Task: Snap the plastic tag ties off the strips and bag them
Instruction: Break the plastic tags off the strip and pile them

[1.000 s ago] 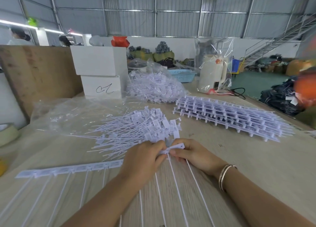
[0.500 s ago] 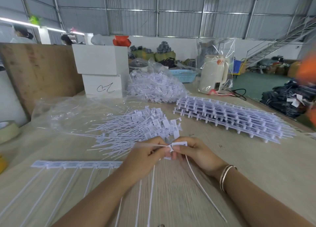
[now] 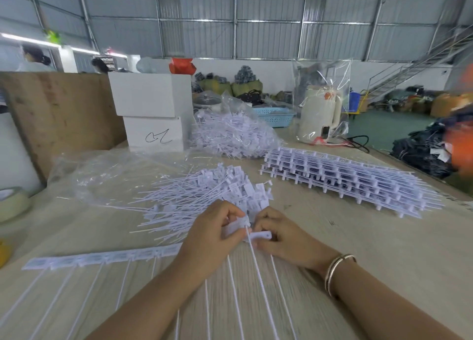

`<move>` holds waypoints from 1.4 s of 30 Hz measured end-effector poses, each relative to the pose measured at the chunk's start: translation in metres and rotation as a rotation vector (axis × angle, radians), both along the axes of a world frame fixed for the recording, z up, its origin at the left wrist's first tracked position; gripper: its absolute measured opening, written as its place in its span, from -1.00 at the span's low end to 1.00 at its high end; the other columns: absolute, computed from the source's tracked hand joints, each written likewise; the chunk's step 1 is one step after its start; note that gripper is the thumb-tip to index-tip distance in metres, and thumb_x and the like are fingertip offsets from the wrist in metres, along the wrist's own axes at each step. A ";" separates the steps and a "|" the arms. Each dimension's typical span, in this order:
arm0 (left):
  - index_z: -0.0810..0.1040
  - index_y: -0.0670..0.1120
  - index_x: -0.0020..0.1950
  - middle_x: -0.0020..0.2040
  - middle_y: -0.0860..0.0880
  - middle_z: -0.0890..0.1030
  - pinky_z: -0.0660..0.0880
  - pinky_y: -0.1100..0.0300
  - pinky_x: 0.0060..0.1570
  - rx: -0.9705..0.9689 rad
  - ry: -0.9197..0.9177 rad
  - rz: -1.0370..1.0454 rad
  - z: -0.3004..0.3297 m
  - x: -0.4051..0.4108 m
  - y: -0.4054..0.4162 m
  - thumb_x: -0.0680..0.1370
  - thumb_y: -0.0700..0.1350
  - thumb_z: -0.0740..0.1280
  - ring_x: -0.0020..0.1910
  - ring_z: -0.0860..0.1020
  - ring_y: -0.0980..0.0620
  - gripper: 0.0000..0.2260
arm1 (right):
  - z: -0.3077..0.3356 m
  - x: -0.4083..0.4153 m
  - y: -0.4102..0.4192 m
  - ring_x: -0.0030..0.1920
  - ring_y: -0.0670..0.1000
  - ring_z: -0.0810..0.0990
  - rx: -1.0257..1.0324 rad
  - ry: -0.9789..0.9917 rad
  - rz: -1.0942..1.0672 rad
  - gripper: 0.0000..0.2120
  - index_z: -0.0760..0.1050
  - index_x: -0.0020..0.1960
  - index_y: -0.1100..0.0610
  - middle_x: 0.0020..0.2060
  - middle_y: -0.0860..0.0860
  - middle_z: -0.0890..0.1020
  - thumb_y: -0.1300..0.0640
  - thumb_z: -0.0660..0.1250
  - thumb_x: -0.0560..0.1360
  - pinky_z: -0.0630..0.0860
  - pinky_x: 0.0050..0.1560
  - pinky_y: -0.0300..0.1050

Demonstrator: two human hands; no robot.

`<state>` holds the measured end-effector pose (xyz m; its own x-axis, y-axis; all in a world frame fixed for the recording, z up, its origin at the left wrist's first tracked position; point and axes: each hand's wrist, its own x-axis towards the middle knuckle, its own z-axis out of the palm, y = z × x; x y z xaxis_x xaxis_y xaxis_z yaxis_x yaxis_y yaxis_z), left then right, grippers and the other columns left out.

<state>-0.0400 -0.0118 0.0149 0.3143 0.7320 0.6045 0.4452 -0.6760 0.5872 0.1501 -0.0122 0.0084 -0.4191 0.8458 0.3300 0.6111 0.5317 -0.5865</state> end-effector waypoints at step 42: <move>0.44 0.04 -0.03 -0.11 0.13 0.53 0.26 0.20 -0.29 0.093 0.452 0.143 0.004 0.001 -0.007 0.51 0.00 0.29 -0.13 0.49 0.11 -0.91 | 0.010 -0.017 -0.013 -0.36 -0.18 0.39 -0.312 0.454 0.008 -0.77 0.52 -0.35 0.08 -0.41 -0.11 0.44 0.18 0.36 0.49 0.30 -0.28 -0.37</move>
<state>-0.0389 -0.0183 0.0188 0.4606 0.7363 0.4958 0.7341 -0.6299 0.2534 0.1335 -0.0254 0.0185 -0.3003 0.9298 0.2130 0.2569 0.2939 -0.9207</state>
